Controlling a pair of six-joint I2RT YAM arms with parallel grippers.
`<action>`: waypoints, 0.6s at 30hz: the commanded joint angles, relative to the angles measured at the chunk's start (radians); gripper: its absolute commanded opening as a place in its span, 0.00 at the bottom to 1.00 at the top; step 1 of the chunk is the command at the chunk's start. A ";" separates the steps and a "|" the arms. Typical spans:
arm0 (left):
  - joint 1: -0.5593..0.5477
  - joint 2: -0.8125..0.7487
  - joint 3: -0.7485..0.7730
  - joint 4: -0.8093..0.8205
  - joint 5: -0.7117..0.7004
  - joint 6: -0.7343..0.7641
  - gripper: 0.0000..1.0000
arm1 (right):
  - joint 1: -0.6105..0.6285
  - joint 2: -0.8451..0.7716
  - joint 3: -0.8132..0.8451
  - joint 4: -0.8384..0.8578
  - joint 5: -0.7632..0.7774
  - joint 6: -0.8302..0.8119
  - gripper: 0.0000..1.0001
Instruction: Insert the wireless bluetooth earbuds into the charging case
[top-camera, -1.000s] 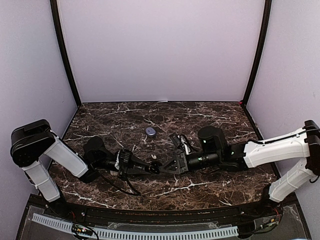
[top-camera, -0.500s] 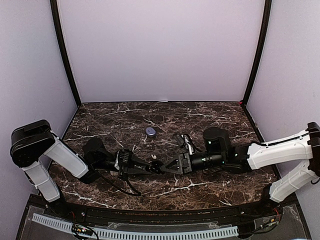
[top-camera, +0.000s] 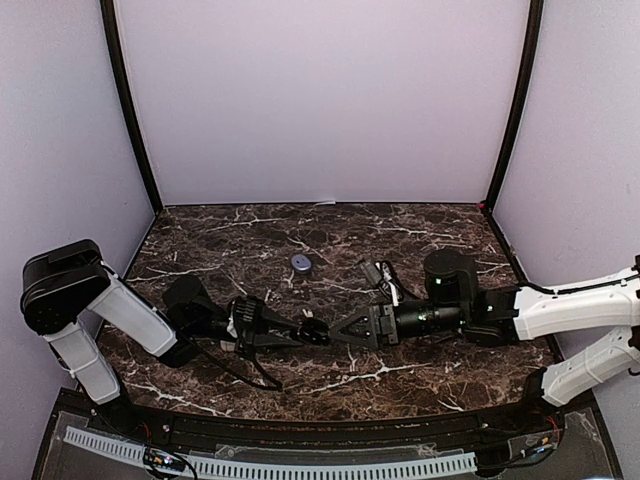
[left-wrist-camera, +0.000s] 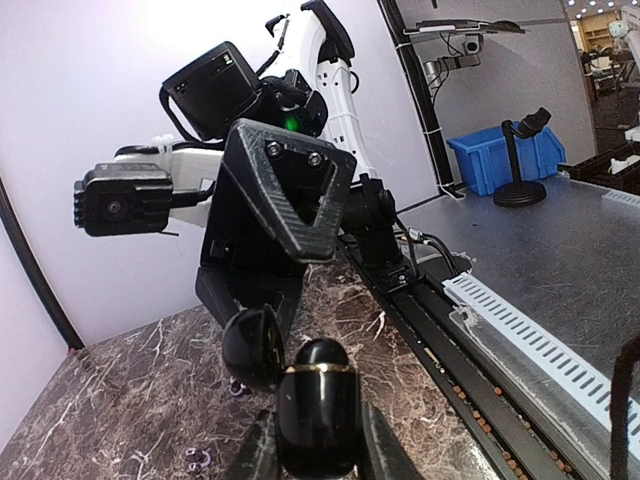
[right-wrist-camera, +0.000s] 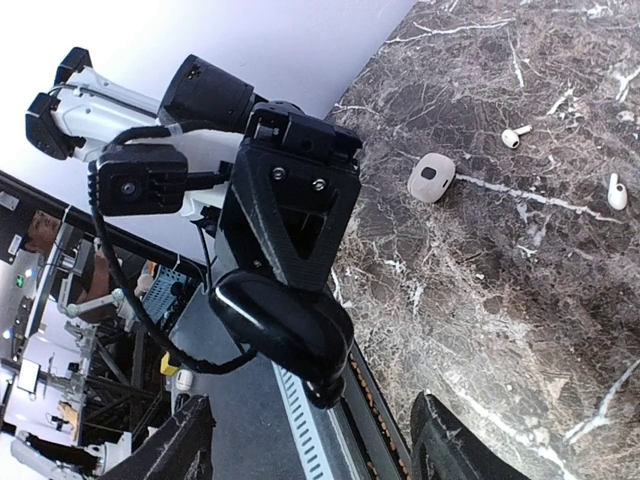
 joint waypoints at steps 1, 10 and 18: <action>-0.007 0.000 0.002 0.069 -0.003 -0.048 0.00 | -0.005 -0.067 -0.018 -0.072 0.039 -0.116 0.67; -0.007 0.006 0.003 0.111 -0.007 -0.173 0.00 | -0.006 -0.189 -0.013 -0.202 0.188 -0.503 0.65; -0.005 0.010 0.001 0.155 0.022 -0.288 0.00 | -0.003 -0.309 -0.123 -0.040 0.088 -1.115 0.64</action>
